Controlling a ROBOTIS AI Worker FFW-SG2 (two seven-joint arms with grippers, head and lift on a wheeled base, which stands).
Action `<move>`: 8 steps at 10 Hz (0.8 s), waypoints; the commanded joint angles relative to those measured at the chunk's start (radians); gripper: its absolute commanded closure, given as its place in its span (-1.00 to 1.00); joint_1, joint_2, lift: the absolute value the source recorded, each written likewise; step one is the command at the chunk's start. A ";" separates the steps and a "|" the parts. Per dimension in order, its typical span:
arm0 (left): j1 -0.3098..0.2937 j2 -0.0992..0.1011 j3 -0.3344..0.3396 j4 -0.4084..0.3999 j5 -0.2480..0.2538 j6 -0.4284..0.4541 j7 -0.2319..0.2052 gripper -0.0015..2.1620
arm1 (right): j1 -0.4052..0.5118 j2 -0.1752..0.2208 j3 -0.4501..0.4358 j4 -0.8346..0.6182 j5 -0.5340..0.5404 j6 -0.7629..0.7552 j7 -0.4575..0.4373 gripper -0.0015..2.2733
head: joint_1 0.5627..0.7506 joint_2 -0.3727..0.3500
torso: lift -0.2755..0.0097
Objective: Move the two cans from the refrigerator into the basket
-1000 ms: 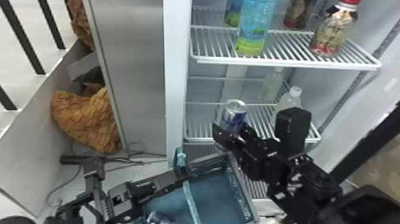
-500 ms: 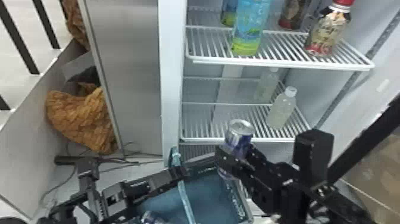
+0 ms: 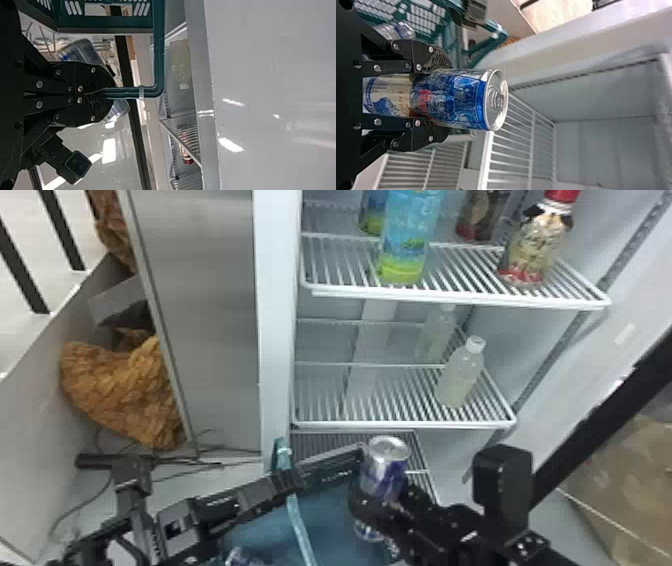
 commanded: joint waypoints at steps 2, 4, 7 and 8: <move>0.002 0.000 0.002 0.000 0.000 0.000 0.000 0.12 | -0.050 0.014 0.007 0.085 -0.004 0.065 0.081 -0.43 | 0.41 -0.35 | -0.60; 0.002 -0.002 0.002 0.000 0.002 0.000 0.000 0.12 | -0.053 0.026 -0.021 0.088 0.017 0.061 0.093 -0.66 | 0.41 -0.33 | -0.60; 0.002 -0.004 0.004 0.000 0.002 -0.002 -0.002 0.12 | -0.006 0.044 -0.087 0.085 0.017 -0.104 0.110 -0.71 | 0.41 -0.43 | -0.60; 0.002 -0.004 0.002 0.000 0.002 -0.002 -0.002 0.12 | 0.028 0.055 -0.110 0.088 0.015 -0.200 0.115 -0.71 | 0.41 -0.45 | -0.60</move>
